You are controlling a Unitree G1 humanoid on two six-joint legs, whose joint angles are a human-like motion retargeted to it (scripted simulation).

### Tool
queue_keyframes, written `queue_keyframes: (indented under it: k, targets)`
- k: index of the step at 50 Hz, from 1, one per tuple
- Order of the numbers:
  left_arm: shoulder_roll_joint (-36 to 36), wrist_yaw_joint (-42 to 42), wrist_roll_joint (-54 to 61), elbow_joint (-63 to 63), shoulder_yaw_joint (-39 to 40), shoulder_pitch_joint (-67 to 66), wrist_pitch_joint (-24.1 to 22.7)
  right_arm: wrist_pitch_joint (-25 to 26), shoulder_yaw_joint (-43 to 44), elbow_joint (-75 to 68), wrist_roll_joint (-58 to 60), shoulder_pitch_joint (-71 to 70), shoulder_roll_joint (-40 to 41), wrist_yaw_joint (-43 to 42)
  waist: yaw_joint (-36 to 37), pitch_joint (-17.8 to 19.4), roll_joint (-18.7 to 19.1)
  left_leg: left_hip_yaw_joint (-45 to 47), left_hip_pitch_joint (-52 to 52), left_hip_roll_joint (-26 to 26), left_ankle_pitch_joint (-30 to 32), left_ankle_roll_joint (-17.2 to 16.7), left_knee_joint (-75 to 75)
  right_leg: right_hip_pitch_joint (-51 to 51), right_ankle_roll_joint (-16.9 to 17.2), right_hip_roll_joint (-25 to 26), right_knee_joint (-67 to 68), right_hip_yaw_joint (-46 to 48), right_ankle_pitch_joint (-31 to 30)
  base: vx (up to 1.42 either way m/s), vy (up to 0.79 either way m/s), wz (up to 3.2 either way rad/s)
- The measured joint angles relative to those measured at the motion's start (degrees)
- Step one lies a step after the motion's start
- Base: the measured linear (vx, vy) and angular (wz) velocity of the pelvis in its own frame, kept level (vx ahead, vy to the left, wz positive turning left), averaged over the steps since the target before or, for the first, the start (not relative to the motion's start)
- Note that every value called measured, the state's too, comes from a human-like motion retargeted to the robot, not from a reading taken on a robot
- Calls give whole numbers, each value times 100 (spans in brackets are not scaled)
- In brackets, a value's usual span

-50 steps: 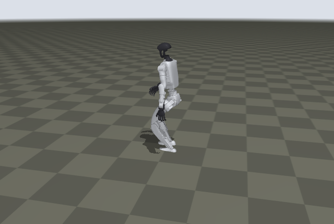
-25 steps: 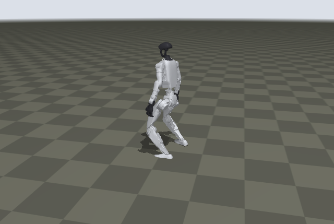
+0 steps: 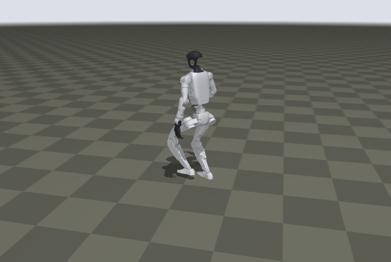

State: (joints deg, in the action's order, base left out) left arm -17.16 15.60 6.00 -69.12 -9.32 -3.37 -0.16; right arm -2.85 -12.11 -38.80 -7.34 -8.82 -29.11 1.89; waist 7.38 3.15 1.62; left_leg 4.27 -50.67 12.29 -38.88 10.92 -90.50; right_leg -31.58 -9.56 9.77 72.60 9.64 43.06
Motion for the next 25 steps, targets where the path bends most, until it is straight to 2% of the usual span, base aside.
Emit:
queue_keyframes:
  k: [4,7,10,14,18,20,23,25]
  targets:
    - [160,181,-321,-349,-123,-383,28,-131,-40,1188,149,-479,-98,-193,-24,-43,-114,363,-512,-786,432,-154,870,202,167,-18,-11,-137,83,25,-15,-37]
    - [264,296,-385,-391,-139,-672,57,-192,-23,1964,303,-854,-199,-319,-27,-153,-188,636,-804,-1155,759,-248,1515,344,294,-37,-57,-188,109,30,-9,-33]
    - [294,367,-292,-282,-110,-915,78,-229,48,2653,421,-1210,-329,-417,-1,-293,-268,918,-961,-1328,982,-252,1972,487,416,-27,-83,-239,116,37,-4,-34]
    - [199,332,81,-4,54,-1191,50,-274,239,3480,428,-1570,-477,-529,35,-415,-475,1345,-801,-1333,874,-55,2110,739,704,-42,-3,-418,17,46,0,-34]
    - [28,227,726,346,371,-1403,-20,-334,437,4254,315,-1700,-554,-575,22,-483,-799,1660,-407,-1394,634,200,2040,935,1148,-284,320,-552,-522,49,3,-29]
    - [-65,162,1111,543,540,-1474,-59,-365,499,4621,206,-1655,-573,-537,-33,-478,-1002,1781,-144,-1556,499,273,2072,949,1440,-516,665,-594,-1106,46,5,-6]
    - [-214,29,1674,894,773,-1472,-111,-402,514,5031,31,-1505,-631,-385,-187,-419,-1290,1901,279,-1909,345,330,2196,722,2354,-608,1346,-760,-2091,41,2,21]
    - [-325,-92,2015,1156,884,-1387,-157,-418,463,5143,-68,-1370,-674,-259,-267,-353,-1393,1945,562,-2022,208,308,2268,489,2456,-867,1911,-582,-2574,39,-1,8]
